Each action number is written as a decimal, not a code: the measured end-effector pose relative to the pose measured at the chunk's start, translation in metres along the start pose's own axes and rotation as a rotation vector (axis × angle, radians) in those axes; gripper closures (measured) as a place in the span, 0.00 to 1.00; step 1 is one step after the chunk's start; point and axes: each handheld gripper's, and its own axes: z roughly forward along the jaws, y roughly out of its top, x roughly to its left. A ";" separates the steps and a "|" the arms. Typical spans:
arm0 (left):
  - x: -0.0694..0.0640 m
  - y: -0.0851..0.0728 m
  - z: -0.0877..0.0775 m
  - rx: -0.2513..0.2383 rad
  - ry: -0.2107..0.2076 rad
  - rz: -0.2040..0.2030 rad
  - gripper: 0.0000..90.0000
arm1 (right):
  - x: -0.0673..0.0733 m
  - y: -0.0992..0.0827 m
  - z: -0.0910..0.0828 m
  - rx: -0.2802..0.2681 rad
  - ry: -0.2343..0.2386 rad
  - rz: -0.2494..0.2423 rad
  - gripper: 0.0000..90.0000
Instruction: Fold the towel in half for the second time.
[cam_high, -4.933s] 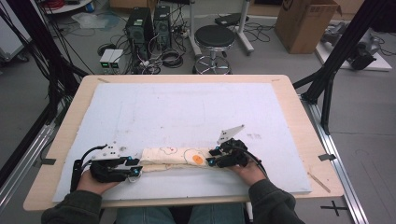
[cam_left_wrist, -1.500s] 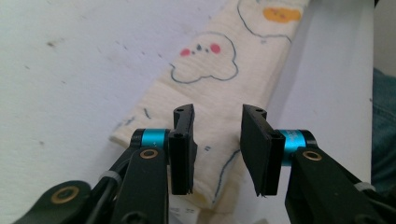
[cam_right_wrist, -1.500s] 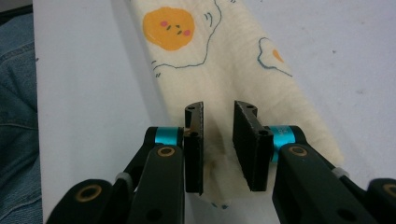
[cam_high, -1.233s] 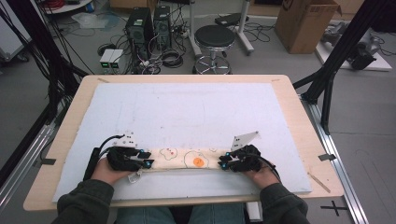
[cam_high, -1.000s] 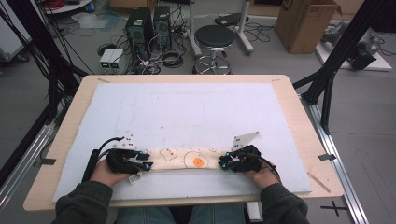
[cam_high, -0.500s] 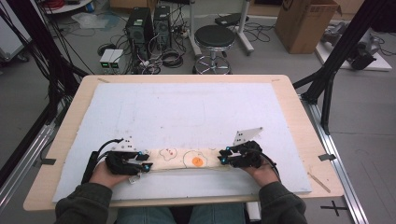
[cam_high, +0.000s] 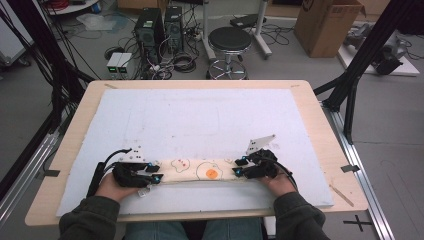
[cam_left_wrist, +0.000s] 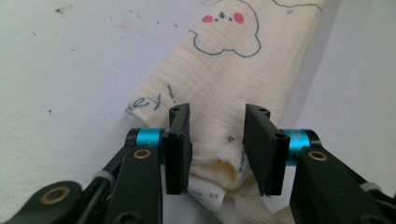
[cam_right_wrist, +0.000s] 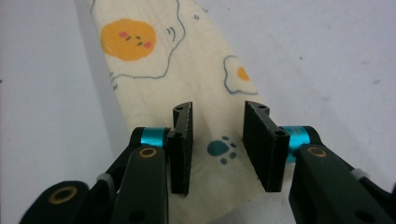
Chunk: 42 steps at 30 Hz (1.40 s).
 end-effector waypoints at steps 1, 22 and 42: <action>0.000 0.000 0.000 -0.001 0.001 -0.002 0.68 | 0.000 -0.002 -0.002 -0.001 -0.005 -0.003 0.67; 0.000 -0.002 0.000 -0.016 0.002 -0.003 0.68 | 0.016 -0.013 -0.023 -0.075 -0.018 -0.010 0.60; -0.002 -0.002 -0.003 -0.022 -0.003 -0.025 0.62 | 0.020 -0.017 -0.013 -0.057 0.001 0.005 0.47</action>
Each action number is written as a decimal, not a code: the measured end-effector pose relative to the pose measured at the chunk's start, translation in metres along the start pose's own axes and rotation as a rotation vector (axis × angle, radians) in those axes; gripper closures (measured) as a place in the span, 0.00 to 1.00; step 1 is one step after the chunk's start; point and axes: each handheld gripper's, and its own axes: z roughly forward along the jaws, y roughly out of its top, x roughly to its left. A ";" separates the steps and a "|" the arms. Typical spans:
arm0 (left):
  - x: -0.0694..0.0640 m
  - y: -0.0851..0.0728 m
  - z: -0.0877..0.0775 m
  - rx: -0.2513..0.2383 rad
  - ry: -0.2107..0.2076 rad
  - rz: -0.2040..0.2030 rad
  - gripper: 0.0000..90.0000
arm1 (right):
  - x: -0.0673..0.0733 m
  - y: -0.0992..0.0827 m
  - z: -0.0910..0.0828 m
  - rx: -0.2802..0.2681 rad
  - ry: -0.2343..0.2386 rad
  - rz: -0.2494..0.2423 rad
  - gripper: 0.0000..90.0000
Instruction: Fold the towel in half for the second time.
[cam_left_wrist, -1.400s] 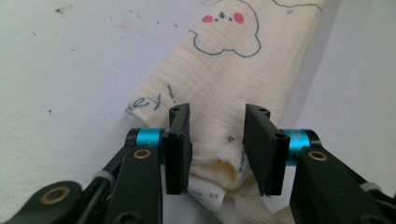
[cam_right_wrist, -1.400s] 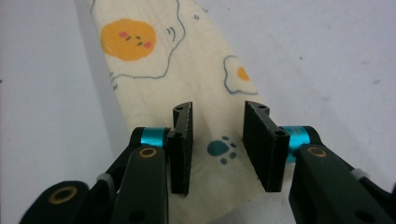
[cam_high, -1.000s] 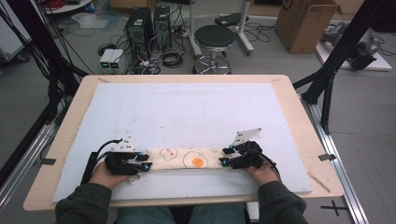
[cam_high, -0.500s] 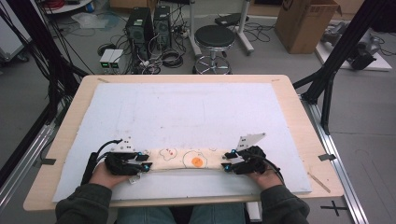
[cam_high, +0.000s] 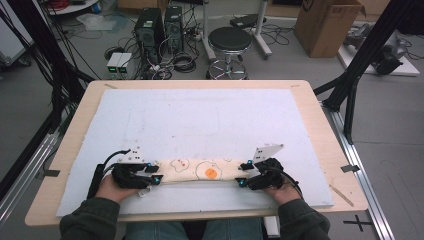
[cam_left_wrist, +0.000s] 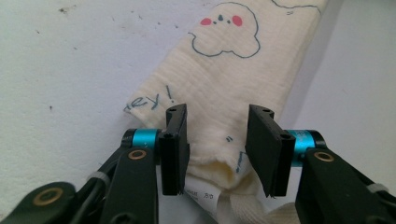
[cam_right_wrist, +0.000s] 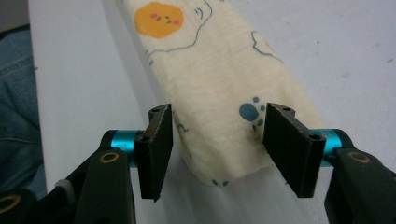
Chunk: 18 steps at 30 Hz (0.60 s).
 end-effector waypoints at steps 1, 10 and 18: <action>0.000 0.000 -0.001 -0.002 -0.008 0.005 0.60 | 0.001 0.001 -0.002 -0.014 0.001 -0.004 0.47; -0.002 0.004 -0.022 -0.118 0.000 -0.006 0.56 | -0.005 0.008 -0.015 -0.163 0.003 0.026 0.50; 0.011 0.008 -0.024 -0.152 0.069 -0.059 0.57 | -0.027 0.007 -0.014 -0.156 -0.028 0.120 0.49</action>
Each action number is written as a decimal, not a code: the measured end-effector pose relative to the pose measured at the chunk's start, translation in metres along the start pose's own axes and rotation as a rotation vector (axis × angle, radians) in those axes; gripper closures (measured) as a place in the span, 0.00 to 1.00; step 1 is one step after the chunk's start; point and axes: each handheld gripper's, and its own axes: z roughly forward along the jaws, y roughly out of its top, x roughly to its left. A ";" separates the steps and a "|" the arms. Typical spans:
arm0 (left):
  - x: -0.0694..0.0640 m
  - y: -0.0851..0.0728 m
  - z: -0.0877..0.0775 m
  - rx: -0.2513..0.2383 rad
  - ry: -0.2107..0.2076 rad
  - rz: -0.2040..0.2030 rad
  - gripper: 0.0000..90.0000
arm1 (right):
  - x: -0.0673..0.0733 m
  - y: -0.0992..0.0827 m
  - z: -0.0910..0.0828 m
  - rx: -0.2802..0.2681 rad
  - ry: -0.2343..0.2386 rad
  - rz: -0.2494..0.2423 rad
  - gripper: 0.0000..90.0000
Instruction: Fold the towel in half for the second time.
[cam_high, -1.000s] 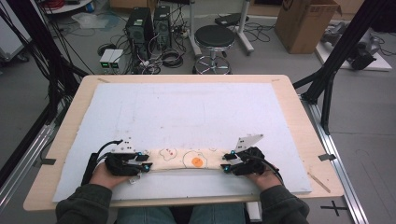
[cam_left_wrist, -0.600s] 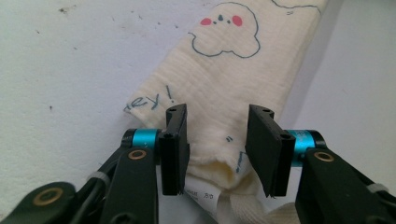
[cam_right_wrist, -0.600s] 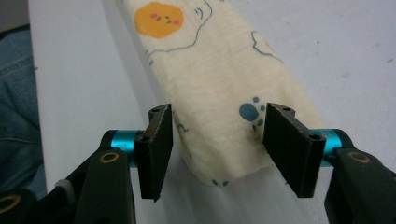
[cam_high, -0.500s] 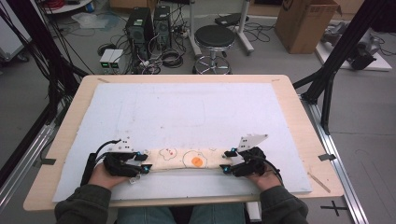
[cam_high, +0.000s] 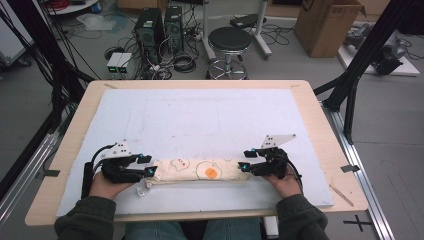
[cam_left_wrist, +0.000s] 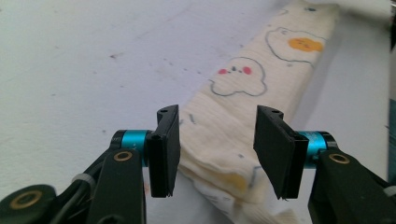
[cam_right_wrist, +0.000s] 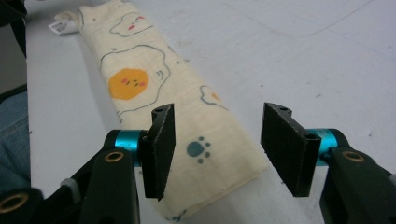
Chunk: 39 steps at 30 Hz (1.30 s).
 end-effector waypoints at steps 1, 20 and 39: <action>0.004 0.002 0.002 0.007 0.009 -0.006 0.57 | -0.003 0.001 0.000 0.007 0.004 0.019 0.49; 0.016 0.000 0.032 0.159 -0.001 -0.046 0.60 | -0.020 0.005 0.021 0.139 -0.012 0.079 0.58; 0.008 -0.004 0.033 0.168 0.006 -0.030 0.76 | -0.011 0.001 0.028 0.191 -0.002 0.067 0.78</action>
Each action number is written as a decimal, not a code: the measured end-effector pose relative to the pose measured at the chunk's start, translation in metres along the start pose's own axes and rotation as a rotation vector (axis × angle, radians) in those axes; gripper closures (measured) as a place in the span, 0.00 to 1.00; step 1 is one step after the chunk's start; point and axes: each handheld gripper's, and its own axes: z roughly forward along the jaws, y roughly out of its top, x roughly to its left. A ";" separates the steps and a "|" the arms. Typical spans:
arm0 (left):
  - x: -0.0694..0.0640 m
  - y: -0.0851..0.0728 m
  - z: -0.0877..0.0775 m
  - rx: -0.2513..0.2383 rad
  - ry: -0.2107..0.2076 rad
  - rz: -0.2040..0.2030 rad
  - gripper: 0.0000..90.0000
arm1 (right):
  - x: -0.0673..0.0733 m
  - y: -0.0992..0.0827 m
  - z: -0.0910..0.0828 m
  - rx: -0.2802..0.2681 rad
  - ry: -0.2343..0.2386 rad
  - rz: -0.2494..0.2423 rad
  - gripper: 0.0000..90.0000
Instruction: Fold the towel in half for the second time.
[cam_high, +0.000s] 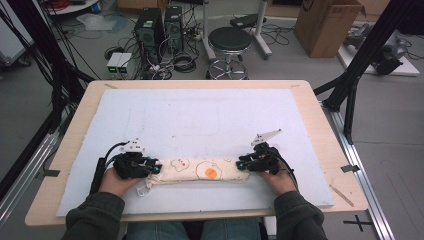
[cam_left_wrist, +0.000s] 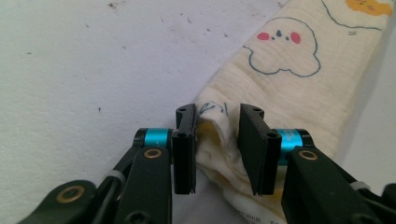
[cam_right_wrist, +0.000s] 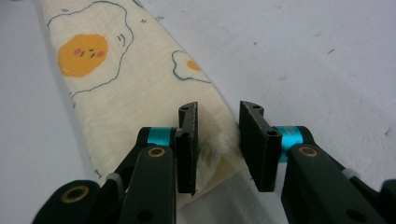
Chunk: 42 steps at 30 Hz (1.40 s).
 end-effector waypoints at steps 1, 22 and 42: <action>0.000 0.000 0.000 0.001 0.000 0.003 0.77 | 0.001 0.000 0.000 0.005 0.003 -0.004 0.80; -0.004 -0.001 -0.003 -0.022 -0.001 0.017 0.93 | 0.001 0.000 -0.002 -0.005 0.028 -0.007 0.92; -0.006 0.000 -0.008 -0.047 0.002 0.035 0.93 | 0.002 0.003 -0.006 -0.020 0.023 -0.019 0.94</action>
